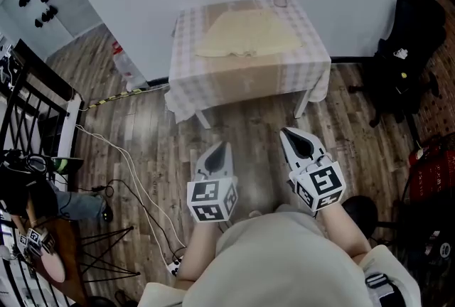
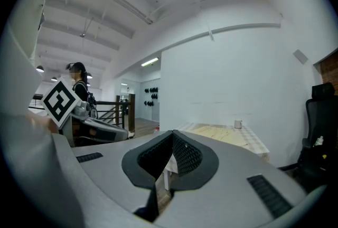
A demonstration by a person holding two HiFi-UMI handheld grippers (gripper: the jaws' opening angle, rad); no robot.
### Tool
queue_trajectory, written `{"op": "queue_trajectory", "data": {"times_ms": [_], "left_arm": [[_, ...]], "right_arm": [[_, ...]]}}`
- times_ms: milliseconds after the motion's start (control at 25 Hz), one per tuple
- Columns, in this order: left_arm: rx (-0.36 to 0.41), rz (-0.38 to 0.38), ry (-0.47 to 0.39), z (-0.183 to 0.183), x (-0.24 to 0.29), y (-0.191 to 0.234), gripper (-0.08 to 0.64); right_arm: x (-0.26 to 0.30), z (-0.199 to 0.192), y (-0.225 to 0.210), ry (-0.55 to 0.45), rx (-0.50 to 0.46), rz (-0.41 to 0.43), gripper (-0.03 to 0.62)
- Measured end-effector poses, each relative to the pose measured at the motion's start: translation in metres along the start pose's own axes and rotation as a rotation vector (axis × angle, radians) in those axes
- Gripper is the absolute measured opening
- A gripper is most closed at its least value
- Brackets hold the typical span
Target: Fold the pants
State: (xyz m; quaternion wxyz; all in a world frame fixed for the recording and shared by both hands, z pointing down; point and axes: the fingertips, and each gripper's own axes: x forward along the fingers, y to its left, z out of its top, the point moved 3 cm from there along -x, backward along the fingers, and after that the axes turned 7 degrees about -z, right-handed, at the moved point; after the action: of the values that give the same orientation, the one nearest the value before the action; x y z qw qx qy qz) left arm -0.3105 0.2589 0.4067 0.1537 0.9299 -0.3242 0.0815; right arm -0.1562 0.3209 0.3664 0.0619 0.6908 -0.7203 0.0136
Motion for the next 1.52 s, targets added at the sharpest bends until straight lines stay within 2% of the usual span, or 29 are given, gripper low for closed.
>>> {"op": "queue_trajectory", "data": {"times_ms": [360, 640, 1040, 1520], "left_arm": [[-0.01, -0.006, 0.022, -0.01, -0.006, 0.004, 0.006], [-0.021, 0.014, 0.032, -0.009, 0.011, 0.013, 0.006], [-0.046, 0.067, 0.043, 0.013, 0.072, 0.045, 0.006], [-0.081, 0.125, 0.026, 0.06, 0.168, 0.072, 0.006]], "right_arm": [[-0.007, -0.008, 0.005, 0.014, 0.017, -0.018, 0.002], [0.012, -0.011, -0.009, 0.028, 0.03, -0.003, 0.002], [0.089, -0.001, -0.051, 0.009, 0.046, 0.047, 0.002], [0.178, 0.02, -0.132, 0.018, 0.019, 0.072, 0.002]]}}
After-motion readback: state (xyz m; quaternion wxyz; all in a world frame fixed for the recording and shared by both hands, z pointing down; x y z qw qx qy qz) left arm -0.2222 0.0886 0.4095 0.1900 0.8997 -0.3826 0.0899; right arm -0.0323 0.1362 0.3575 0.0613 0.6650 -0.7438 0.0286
